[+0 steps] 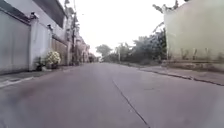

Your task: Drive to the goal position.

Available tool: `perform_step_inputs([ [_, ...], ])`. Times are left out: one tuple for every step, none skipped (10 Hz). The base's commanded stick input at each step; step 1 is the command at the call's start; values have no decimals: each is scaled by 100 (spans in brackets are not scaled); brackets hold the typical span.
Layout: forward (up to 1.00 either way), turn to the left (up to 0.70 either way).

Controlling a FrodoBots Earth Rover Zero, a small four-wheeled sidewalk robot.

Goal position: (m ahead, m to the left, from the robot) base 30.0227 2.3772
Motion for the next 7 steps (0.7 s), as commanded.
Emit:
perform_step_inputs([
  [100,7],
  [100,7],
  [100,7],
  [100,7],
  [100,7],
  [100,7],
  [100,7],
])
